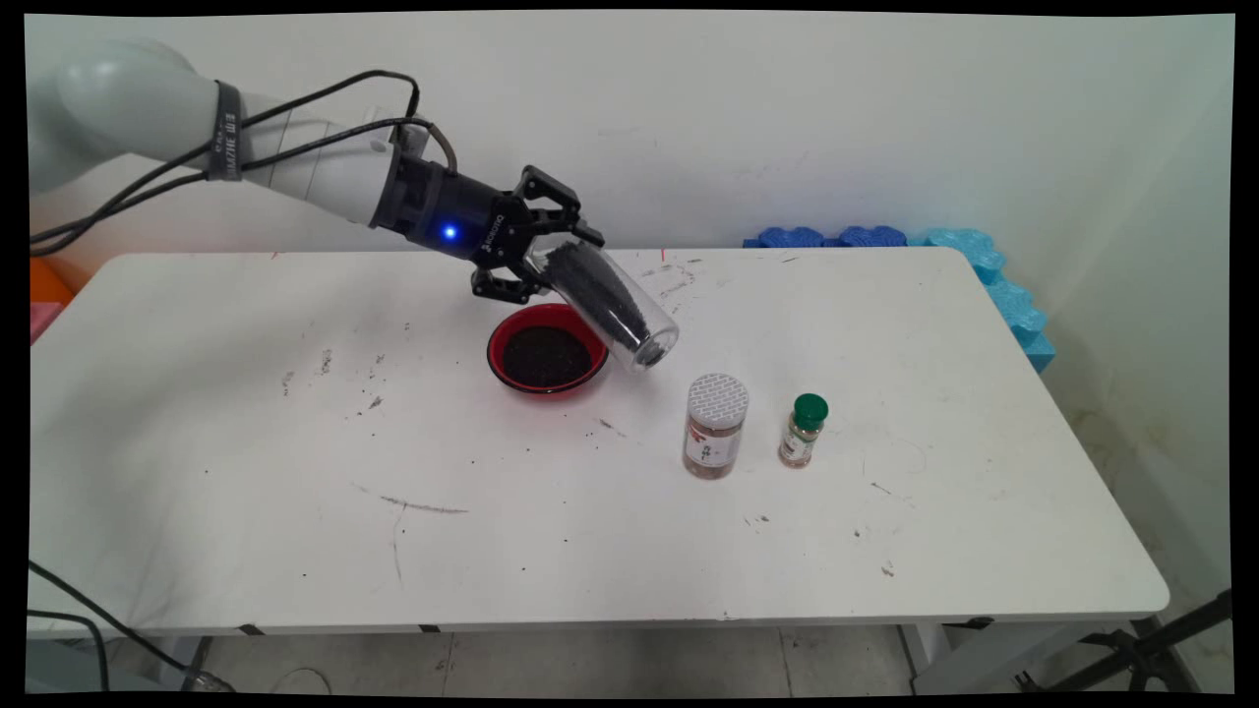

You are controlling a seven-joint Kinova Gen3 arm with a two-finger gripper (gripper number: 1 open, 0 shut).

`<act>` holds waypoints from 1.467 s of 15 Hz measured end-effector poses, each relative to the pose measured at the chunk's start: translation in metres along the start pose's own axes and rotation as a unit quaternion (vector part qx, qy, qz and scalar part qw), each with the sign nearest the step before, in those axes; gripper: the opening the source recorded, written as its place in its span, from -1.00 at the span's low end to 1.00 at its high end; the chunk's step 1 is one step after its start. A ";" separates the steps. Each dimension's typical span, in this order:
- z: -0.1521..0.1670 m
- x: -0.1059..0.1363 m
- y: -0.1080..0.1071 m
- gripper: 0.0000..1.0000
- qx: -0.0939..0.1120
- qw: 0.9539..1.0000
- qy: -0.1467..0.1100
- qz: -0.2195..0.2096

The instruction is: Pour the black seasoning powder in the red bowl

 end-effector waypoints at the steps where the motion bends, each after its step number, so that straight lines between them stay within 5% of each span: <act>1: 0.000 0.000 0.001 -1.00 0.002 1.000 0.000 0.023; 5: -0.003 -0.001 0.007 -1.00 0.012 0.994 0.000 0.113; 11: -0.009 -0.002 0.016 -1.00 0.018 0.972 -0.001 0.236; 15: -0.013 -0.005 0.021 -1.00 0.018 0.935 -0.007 0.353; 20: -0.027 -0.018 0.036 -1.00 -0.006 0.882 -0.007 0.470; 22: -0.032 -0.025 0.042 -1.00 -0.016 0.865 -0.005 0.501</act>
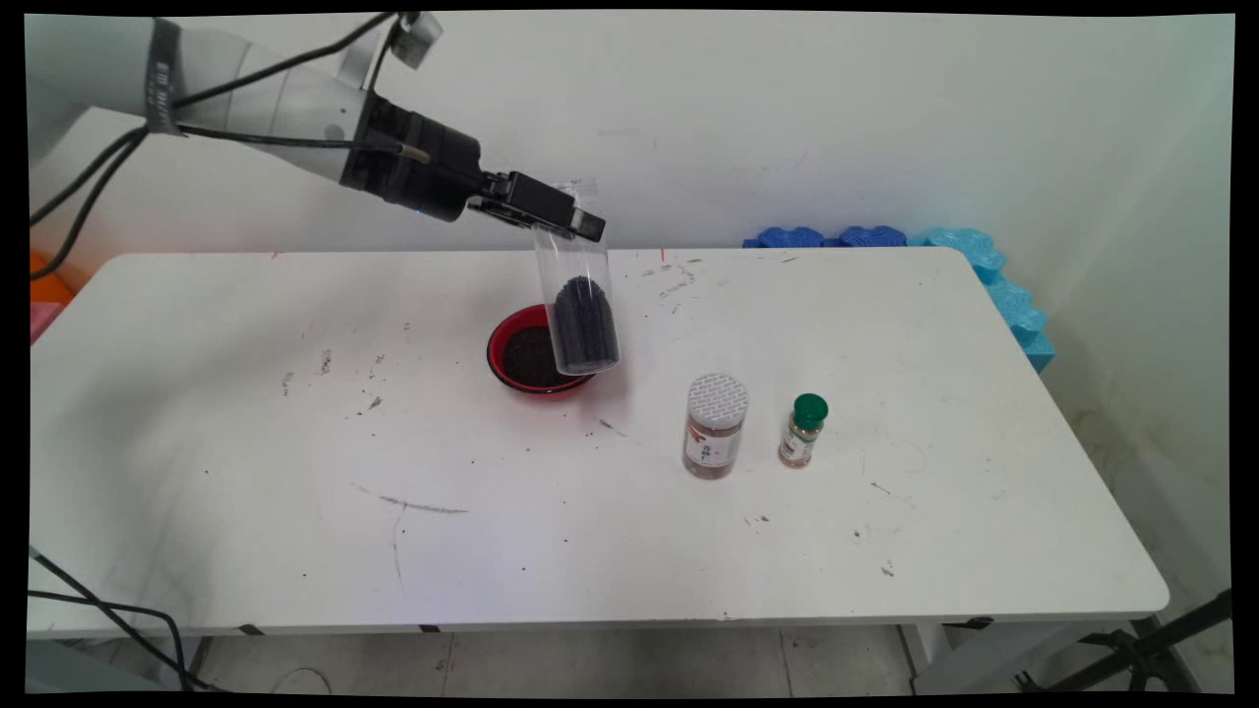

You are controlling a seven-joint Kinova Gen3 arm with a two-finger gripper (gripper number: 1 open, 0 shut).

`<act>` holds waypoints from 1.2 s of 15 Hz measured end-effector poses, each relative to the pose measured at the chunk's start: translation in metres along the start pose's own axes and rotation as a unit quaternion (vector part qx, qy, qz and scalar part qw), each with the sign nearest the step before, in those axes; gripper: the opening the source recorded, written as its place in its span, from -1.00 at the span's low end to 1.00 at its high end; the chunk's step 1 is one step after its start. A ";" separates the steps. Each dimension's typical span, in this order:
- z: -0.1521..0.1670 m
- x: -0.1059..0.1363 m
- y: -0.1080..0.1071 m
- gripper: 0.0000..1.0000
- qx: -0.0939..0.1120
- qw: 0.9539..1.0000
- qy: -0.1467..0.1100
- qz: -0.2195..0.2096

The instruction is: Pour the black seasoning powder in the red bowl

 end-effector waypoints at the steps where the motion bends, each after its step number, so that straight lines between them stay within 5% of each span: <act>1: -0.003 0.001 0.005 -1.00 -0.004 1.000 0.003 0.018; 7: -0.018 -0.003 0.031 -1.00 -0.027 0.992 0.008 0.123; 18: -0.037 -0.016 0.069 -1.00 -0.049 0.948 0.007 0.314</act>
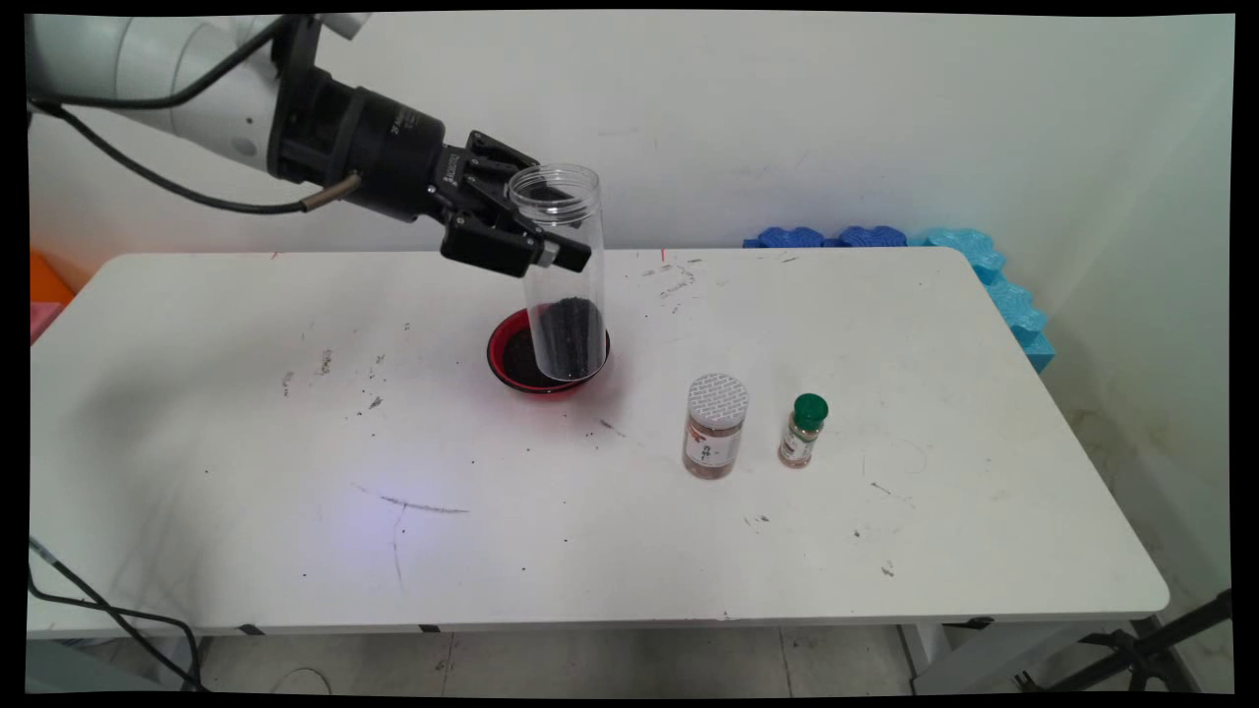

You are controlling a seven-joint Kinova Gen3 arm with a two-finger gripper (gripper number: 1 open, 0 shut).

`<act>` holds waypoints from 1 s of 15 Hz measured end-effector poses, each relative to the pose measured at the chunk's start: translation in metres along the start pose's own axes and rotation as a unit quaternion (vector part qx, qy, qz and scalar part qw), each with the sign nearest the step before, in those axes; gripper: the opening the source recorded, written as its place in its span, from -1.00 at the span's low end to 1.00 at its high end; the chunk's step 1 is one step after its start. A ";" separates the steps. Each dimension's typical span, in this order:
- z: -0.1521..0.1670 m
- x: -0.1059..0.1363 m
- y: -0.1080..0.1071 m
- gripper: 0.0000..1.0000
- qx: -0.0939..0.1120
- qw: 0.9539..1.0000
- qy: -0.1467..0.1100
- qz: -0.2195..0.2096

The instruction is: Place the picked object on the table

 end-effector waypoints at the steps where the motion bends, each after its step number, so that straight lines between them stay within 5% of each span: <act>1: 0.000 0.000 0.002 -1.00 -0.001 1.000 -0.001 0.004; 8: 0.005 -0.009 0.010 -1.00 -0.001 1.000 -0.007 -0.008; 15: 0.022 -0.050 0.015 -1.00 0.014 1.000 -0.011 -0.021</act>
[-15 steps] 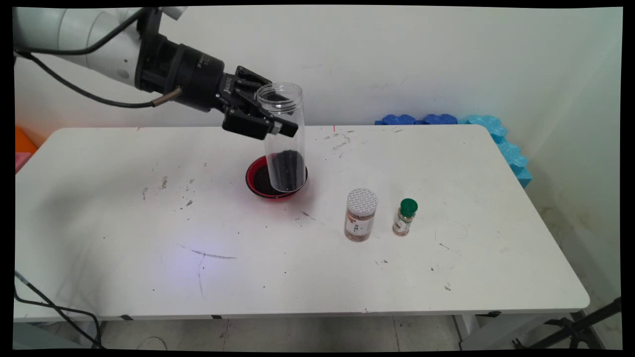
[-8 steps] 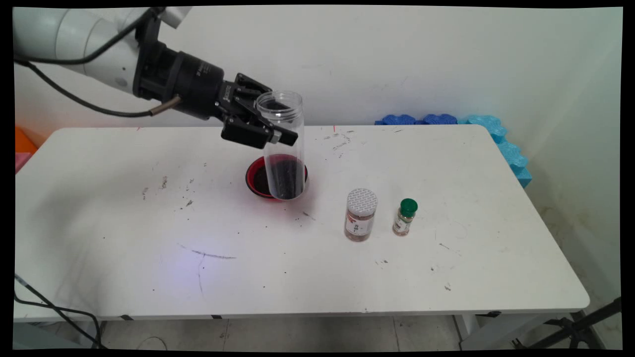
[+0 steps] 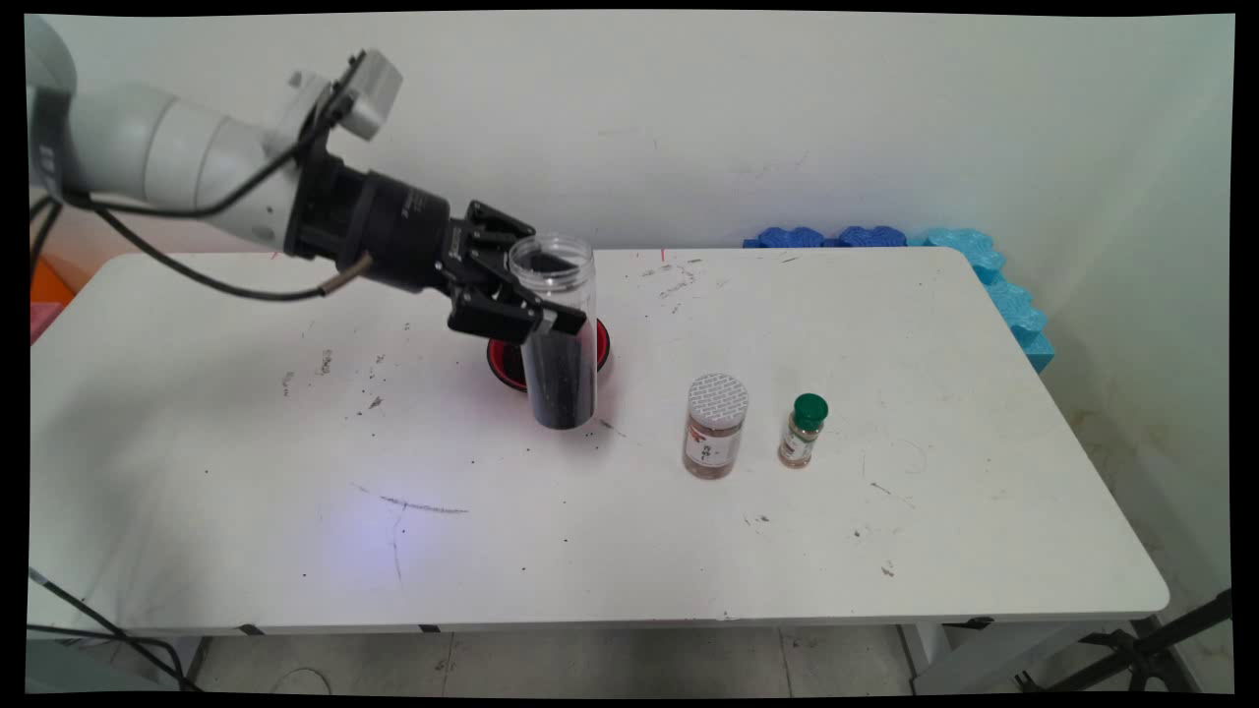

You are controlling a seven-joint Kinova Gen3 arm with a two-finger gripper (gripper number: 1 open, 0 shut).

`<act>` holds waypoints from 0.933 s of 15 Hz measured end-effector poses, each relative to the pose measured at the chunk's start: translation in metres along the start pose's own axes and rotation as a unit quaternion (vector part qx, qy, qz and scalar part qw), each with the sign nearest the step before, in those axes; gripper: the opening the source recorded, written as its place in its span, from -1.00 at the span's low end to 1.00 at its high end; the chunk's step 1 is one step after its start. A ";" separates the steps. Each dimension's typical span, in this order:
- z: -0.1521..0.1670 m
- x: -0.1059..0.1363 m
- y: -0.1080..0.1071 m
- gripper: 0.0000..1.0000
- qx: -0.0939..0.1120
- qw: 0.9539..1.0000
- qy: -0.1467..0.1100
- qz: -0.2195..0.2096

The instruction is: Place the picked object on the table

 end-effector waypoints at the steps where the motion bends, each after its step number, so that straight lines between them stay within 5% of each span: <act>1: 0.003 -0.006 0.001 -1.00 0.002 1.000 0.001 -0.002; 14: 0.037 -0.077 0.016 -1.00 0.015 1.000 0.005 -0.018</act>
